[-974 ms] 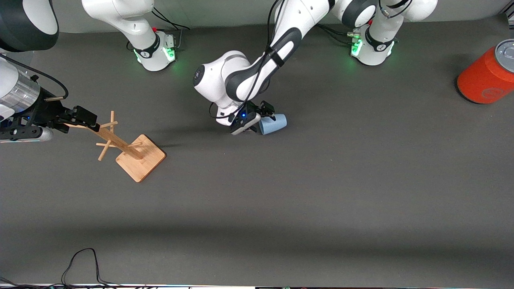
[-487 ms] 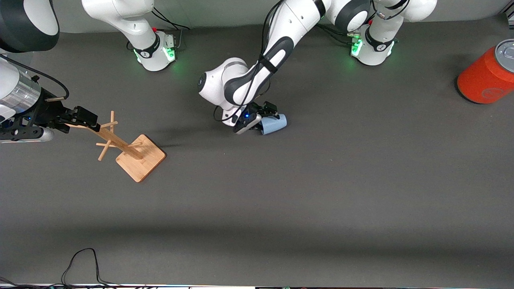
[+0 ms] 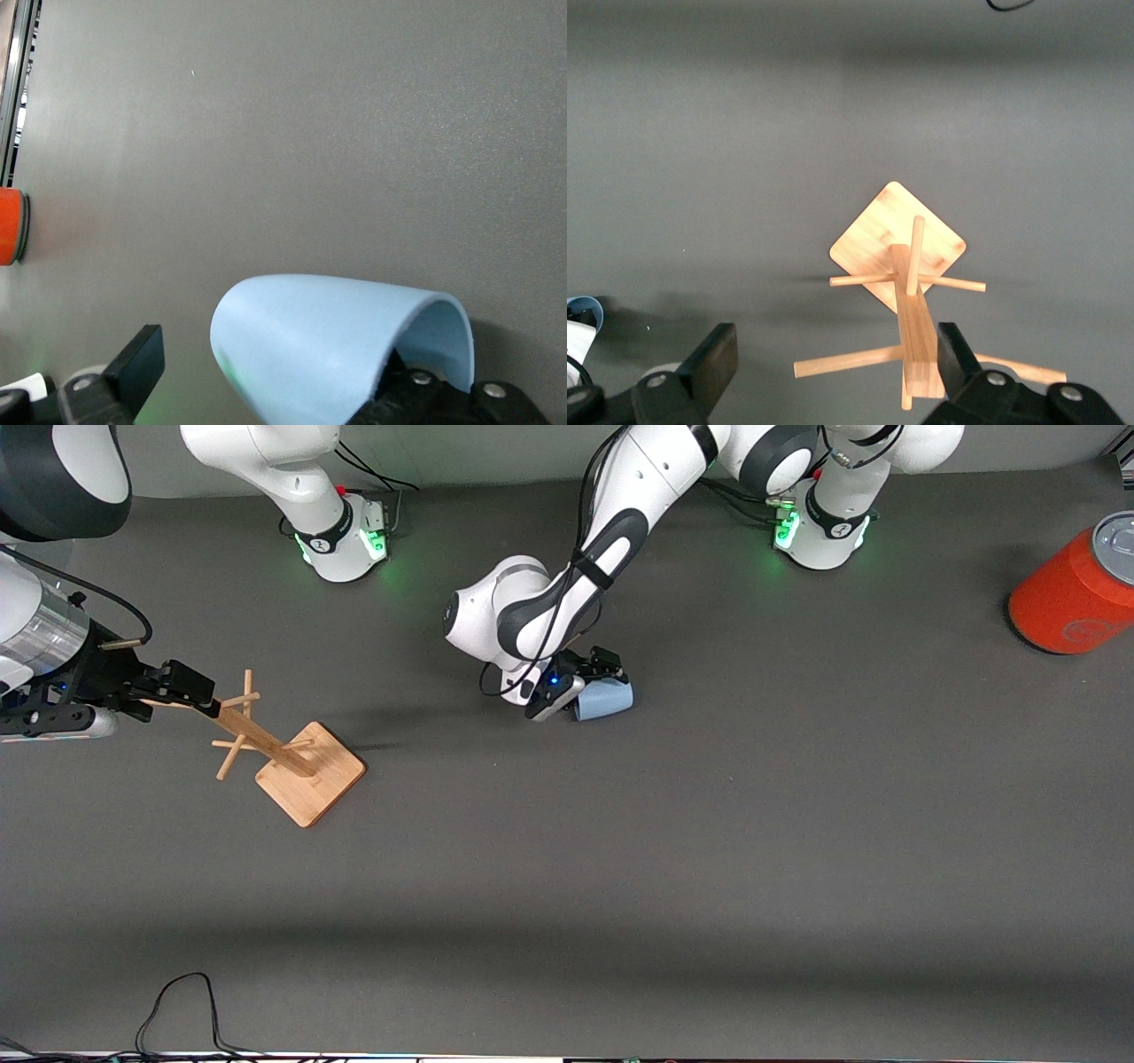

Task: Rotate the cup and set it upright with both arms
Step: 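Grasp the rim of the lying blue cup with the left gripper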

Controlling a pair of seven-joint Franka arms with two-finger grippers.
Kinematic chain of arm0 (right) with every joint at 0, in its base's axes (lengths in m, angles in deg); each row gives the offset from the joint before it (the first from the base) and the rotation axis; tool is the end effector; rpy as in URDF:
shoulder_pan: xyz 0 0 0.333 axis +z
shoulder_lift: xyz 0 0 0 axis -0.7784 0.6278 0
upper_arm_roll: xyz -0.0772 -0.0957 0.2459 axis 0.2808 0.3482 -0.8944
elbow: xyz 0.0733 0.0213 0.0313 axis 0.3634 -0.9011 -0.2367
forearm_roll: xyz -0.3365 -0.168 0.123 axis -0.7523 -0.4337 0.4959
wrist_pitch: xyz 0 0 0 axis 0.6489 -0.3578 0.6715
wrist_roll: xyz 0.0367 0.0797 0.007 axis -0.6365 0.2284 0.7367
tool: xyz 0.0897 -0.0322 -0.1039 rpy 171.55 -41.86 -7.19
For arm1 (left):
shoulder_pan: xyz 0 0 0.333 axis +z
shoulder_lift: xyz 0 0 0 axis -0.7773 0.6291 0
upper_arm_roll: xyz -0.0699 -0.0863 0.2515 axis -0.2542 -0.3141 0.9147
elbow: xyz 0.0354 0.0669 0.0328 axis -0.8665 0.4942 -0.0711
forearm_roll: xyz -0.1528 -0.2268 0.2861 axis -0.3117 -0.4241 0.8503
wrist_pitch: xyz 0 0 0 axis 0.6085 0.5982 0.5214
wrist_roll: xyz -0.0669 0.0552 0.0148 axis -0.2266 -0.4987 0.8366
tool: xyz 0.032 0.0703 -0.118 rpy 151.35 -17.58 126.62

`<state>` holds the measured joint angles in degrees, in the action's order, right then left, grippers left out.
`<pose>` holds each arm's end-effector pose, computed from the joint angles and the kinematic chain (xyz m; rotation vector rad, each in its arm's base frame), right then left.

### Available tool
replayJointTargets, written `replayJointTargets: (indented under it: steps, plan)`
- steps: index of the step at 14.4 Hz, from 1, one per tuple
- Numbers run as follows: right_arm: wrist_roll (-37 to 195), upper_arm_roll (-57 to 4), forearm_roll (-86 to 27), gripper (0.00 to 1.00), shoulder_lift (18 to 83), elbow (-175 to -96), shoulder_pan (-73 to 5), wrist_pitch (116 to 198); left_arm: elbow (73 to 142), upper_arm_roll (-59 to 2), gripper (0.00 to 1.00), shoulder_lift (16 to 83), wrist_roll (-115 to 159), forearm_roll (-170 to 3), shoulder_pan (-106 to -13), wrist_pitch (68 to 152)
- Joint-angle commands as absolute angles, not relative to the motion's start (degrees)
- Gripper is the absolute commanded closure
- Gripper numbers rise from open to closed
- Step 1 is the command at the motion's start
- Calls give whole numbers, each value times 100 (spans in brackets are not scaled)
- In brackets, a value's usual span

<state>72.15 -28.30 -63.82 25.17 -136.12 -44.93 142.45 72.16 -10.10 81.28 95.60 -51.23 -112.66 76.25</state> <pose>0.5633 0.0303 0.4975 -3.0926 -0.0084 -0.0569 0.3545 -0.5310 0.1243 -2.3553 -0.2707 -0.2018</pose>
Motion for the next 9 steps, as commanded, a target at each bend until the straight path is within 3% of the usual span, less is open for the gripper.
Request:
replayJointTargets:
  steps: [1,6,8,9]
  plan:
    - [7464,-2790,-6287,0,2455,-13703,-4496,14396,7332,-970,0,8017,9603,-5059,-11315,7634]
    - [7472,-2781,-6260,0,2482,-13703,-4496,14475,7236,-970,2,7956,9630,-5077,-11315,7679]
    - [7464,-2781,-6269,0,2455,-13694,-4478,14475,7236,-961,21,7947,9647,-5094,-11298,7687]
    - [7464,-2781,-6260,0,2464,-13694,-4478,14475,7236,-961,39,7947,9647,-5103,-11289,7687]
